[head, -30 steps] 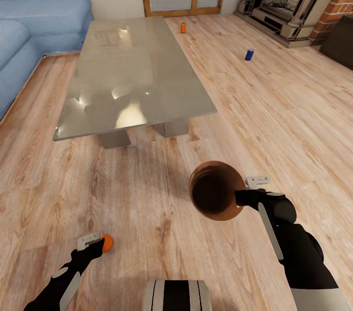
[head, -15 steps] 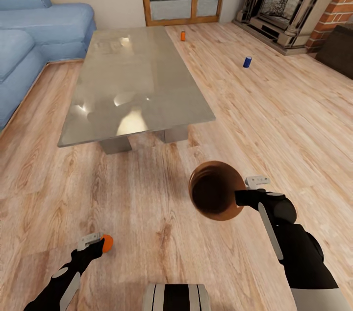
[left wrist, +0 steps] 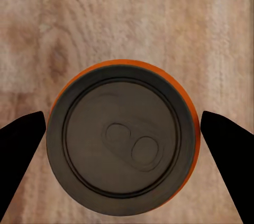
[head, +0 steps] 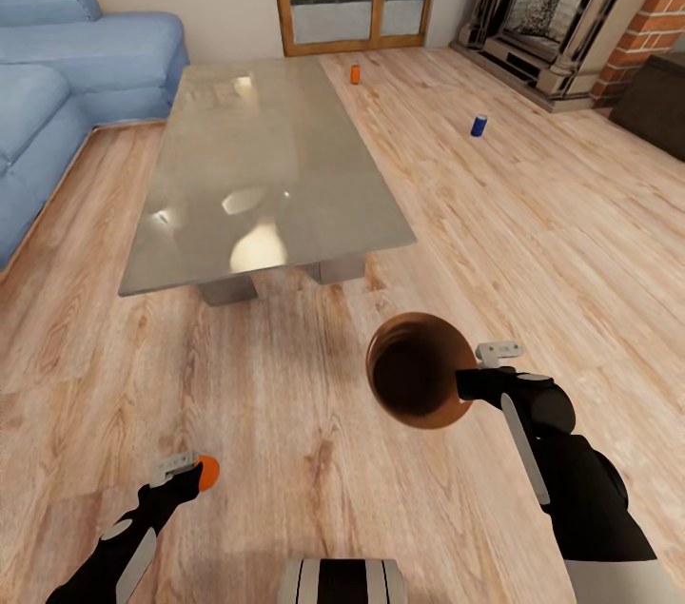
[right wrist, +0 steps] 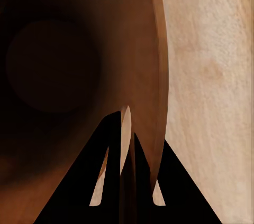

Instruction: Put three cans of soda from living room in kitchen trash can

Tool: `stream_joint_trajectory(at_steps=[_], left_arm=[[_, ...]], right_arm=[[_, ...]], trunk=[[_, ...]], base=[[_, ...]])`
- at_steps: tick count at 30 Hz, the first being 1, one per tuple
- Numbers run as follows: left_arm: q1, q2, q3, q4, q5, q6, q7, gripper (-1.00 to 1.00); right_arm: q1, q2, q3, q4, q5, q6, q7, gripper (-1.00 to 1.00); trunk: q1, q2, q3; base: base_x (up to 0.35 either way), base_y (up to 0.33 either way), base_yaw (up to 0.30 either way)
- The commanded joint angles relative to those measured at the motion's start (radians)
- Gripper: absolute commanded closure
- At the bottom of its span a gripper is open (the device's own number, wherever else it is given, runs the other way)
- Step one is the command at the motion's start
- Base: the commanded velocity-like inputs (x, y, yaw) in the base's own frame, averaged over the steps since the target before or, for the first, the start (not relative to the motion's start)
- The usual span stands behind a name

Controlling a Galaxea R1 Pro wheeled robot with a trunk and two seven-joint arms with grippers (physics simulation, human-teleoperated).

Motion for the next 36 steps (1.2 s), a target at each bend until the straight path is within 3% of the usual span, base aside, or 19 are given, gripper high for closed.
stream_joint_trajectory(at_steps=[1,13,36], left_arm=[[0.000,0.000,0.000,0.000,0.000,0.000,0.000,1.00],[0.000,0.000,0.000,-0.005,0.000,0.000,0.000,1.00],[0.000,0.000,0.001,-0.008,0.000,-0.001,0.000,1.00]], right_arm=[[0.000,0.000,0.000,0.000,-0.016,0.000,0.005,1.00],[0.000,0.001,0.000,0.000,-0.016,0.000,0.005,1.00],[0.000,0.001,-0.003,0.000,-0.016,0.000,0.005,1.00]], trunk=[[-0.004,0.007,0.003],[-0.004,0.007,0.003],[-0.004,0.007,0.003]], base=[[0.000,0.000,0.000],[-0.011,0.000,0.000],[-0.142,0.000,0.000]])
